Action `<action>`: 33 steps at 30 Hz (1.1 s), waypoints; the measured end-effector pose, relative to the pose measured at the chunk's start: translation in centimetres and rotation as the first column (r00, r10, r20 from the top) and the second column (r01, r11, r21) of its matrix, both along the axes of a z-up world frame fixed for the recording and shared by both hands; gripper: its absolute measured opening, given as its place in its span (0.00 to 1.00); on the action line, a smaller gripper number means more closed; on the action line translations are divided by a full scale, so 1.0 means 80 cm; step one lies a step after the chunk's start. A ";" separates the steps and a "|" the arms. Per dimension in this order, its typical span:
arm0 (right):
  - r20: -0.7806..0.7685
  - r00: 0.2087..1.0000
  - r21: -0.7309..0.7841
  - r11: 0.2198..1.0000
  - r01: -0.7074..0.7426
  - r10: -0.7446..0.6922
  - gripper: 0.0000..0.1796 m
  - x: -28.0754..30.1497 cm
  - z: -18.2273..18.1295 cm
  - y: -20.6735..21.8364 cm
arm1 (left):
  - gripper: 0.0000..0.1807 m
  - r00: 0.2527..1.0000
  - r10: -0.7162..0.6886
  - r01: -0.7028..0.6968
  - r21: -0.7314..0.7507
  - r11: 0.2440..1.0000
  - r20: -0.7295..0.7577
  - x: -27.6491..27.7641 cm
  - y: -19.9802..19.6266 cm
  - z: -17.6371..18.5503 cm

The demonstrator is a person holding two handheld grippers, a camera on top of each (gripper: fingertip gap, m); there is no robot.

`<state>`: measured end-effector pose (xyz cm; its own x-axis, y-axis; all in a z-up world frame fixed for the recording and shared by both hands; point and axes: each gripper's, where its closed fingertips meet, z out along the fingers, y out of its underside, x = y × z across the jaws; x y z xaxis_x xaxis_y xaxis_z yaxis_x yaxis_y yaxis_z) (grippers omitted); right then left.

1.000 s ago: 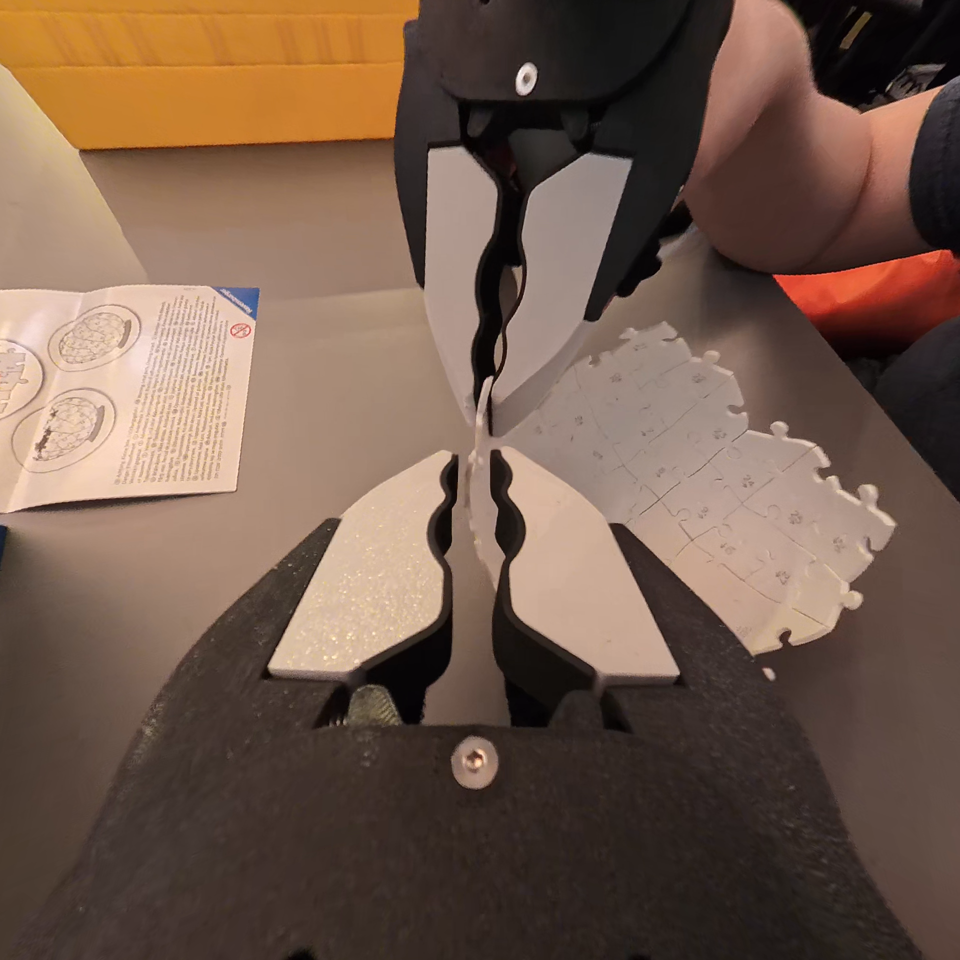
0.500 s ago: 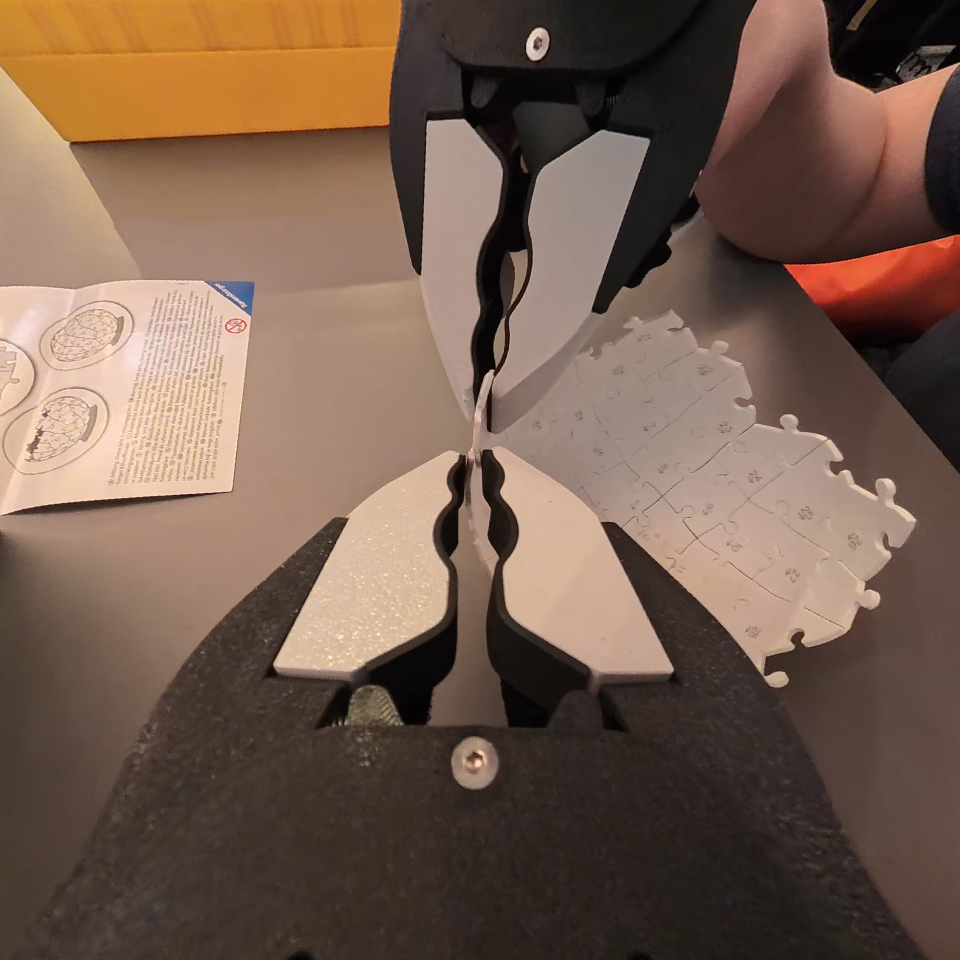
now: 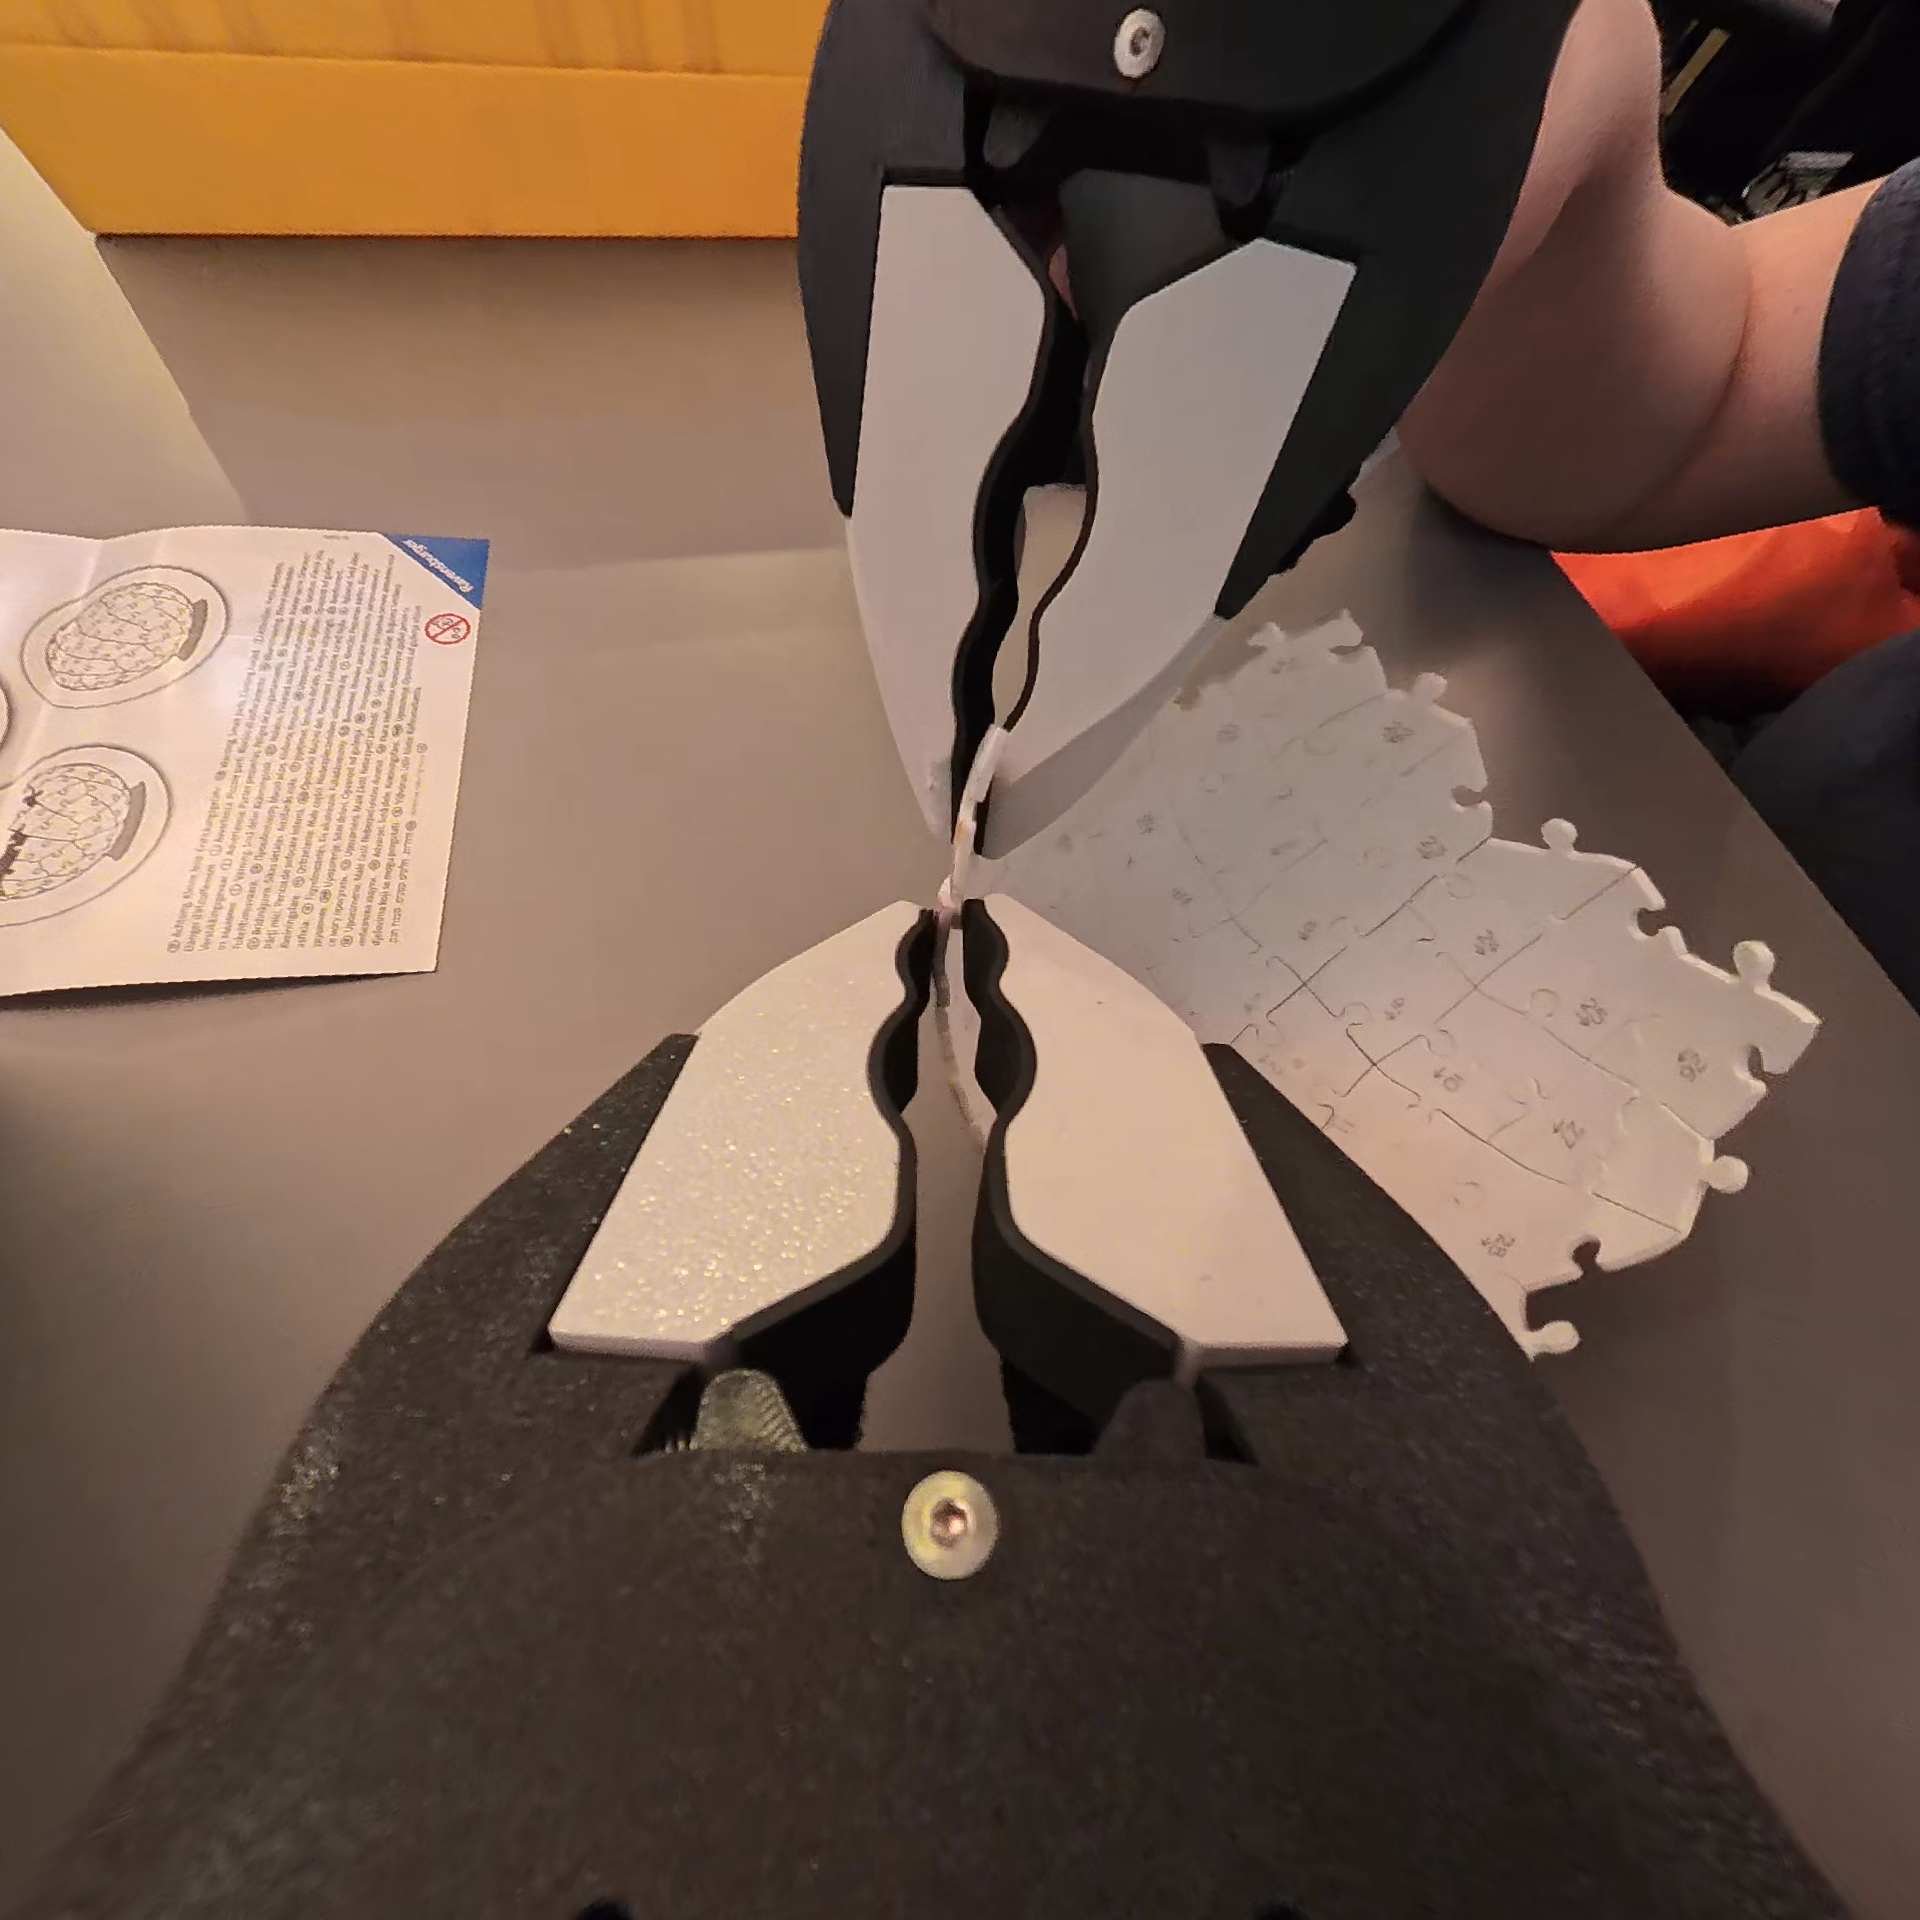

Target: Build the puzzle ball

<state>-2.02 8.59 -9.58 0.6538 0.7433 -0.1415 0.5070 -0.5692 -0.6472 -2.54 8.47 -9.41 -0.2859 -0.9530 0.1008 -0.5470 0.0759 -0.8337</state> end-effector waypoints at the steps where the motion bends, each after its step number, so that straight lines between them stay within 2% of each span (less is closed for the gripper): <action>1: 0.002 1.000 0.002 1.000 -0.004 0.004 0.02 0.000 0.000 0.000 | 0.03 1.000 0.000 0.000 0.007 1.000 -0.002 0.000 0.000 0.000; 10: -0.027 1.000 0.020 1.000 -0.016 0.016 0.06 -0.002 0.005 0.002 | 0.02 1.000 0.006 -0.006 0.029 1.000 -0.003 0.001 0.001 -0.001; 25: 0.044 0.999 0.099 0.995 0.012 -0.016 0.08 0.006 0.015 0.005 | 0.02 1.000 0.011 -0.011 0.041 0.999 -0.002 0.001 0.003 0.000; 30: 0.060 0.998 0.163 0.986 -0.031 0.021 0.08 0.002 0.018 0.010 | 0.02 1.000 0.014 -0.014 0.044 0.999 -0.003 0.000 0.005 -0.001; 33: 0.028 0.999 0.151 0.988 -0.043 0.039 0.07 -0.001 0.019 0.009 | 0.02 1.000 0.014 -0.014 0.042 0.999 0.002 0.000 0.005 0.000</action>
